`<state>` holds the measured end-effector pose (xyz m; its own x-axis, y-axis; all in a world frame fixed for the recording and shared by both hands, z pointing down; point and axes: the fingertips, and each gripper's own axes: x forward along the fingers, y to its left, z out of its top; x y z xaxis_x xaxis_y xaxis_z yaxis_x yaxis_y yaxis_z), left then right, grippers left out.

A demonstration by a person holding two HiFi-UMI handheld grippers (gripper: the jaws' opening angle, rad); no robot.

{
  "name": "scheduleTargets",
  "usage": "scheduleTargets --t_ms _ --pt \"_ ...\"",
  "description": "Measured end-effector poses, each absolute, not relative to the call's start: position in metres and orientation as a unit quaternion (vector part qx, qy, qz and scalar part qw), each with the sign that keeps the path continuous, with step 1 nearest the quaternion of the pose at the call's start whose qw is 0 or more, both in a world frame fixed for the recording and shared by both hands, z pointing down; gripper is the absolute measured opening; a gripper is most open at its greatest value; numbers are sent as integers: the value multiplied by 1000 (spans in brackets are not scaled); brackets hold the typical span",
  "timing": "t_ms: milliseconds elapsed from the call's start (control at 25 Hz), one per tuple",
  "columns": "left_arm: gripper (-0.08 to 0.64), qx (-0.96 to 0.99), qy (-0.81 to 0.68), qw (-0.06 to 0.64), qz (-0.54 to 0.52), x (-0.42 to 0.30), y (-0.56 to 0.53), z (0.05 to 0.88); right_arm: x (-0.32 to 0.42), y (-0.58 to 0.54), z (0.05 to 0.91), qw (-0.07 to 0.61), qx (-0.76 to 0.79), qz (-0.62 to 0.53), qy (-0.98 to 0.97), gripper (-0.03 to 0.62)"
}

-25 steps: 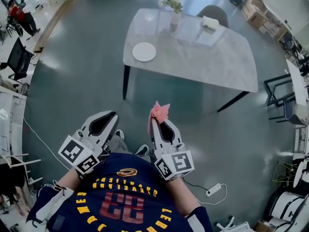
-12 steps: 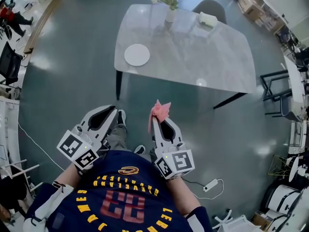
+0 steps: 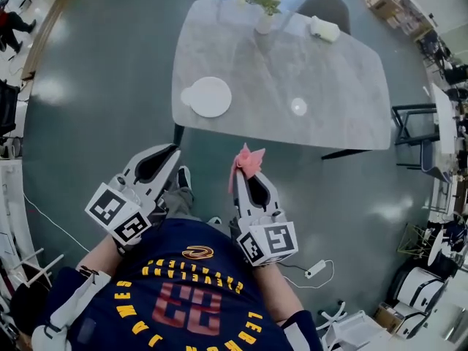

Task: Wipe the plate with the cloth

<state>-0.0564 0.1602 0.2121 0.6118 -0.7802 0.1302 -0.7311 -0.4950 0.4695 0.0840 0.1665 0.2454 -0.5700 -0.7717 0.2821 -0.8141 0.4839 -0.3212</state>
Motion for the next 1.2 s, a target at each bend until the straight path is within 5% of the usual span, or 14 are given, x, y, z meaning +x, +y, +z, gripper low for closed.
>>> scheduleTargets --t_ms 440,1200 --pt "35 833 -476 283 -13 -124 63 276 47 76 259 76 486 210 -845 40" --pt "35 762 -549 328 104 -95 -5 366 33 -11 401 172 348 320 -864 40"
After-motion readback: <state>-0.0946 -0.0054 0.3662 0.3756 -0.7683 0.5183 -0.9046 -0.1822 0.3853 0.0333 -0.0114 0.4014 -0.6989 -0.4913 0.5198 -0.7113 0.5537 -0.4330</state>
